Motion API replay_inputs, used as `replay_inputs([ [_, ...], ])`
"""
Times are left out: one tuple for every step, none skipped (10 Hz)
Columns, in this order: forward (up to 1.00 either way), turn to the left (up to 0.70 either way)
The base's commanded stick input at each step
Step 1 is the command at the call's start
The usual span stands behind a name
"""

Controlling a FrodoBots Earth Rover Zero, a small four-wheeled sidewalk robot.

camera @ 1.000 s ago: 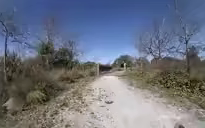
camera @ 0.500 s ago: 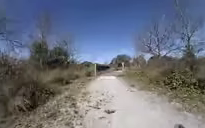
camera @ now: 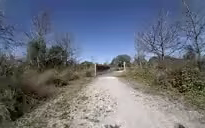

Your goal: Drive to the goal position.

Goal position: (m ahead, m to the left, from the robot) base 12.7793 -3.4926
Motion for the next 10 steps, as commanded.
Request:
replay_inputs([
  [0.70,0.02],
  [0.70,0.02],
  [0.70,0.02],
  [0.70,0.02],
  [0.70,0.02],
  [0.70,0.03],
  [0.70,0.03],
  [0.70,0.03],
  [0.70,0.03],
  [0.70,0.03],
])
